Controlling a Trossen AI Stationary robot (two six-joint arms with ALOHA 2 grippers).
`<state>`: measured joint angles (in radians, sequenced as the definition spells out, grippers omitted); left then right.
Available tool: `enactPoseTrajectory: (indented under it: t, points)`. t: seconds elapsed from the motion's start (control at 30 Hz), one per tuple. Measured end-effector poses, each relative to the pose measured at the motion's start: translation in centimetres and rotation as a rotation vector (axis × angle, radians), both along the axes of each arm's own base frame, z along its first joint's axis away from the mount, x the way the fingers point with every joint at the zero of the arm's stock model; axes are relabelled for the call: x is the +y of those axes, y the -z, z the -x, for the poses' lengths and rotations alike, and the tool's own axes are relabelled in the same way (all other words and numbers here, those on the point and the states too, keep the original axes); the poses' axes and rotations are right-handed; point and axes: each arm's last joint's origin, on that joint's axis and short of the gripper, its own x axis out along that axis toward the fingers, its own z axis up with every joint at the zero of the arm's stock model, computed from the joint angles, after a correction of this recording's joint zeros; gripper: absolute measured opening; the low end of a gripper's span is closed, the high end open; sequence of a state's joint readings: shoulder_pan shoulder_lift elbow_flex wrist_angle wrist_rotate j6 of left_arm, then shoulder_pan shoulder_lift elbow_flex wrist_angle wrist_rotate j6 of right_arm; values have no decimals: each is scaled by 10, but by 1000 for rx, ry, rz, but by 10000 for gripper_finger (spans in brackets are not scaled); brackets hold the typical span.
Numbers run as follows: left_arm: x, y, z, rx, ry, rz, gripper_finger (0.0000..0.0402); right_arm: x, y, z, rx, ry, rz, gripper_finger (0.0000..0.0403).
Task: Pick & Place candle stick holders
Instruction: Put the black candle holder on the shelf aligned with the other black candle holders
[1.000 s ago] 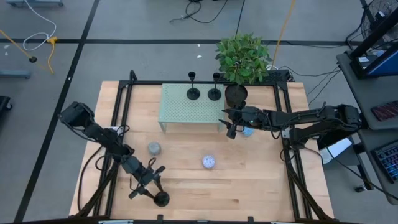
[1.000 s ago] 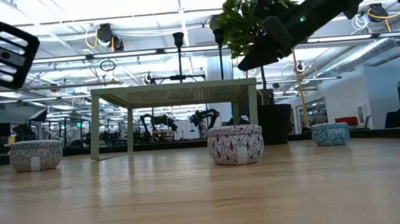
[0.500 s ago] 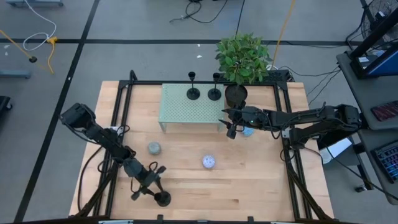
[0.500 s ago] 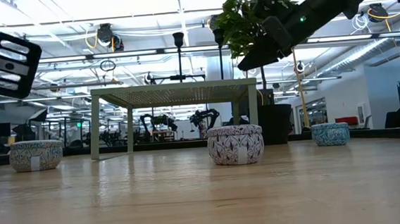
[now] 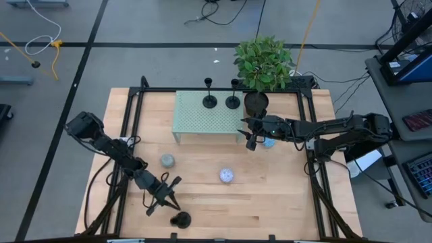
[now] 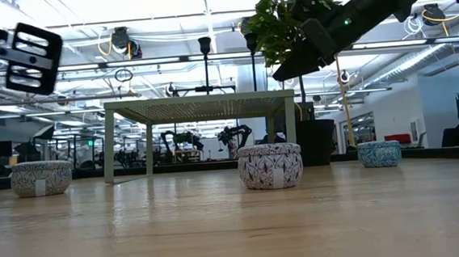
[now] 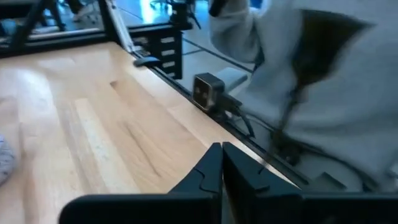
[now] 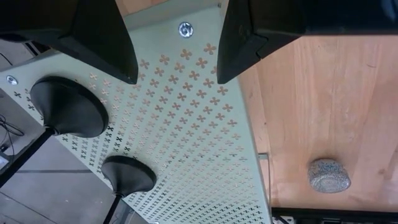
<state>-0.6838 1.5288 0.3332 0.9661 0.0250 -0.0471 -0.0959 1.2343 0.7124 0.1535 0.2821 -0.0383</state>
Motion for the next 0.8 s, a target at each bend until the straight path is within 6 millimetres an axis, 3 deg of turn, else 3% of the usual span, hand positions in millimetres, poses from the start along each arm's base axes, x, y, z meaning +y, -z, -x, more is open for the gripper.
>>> enactPoseTrajectory:
  t: [0.13, 0.5, 0.8]
  points:
    - [5, 0, -4, 35, -40, 42, 9, 0, 0, 0, 0, 1, 0, 212]
    - [9, 13, -2, 358, -156, 221, 78, 0, 0, 0, 1, -1, 2, 212]
    - [-9, 15, 13, 270, -7, 61, 106, 0, 0, 0, 1, -2, 3, 212]
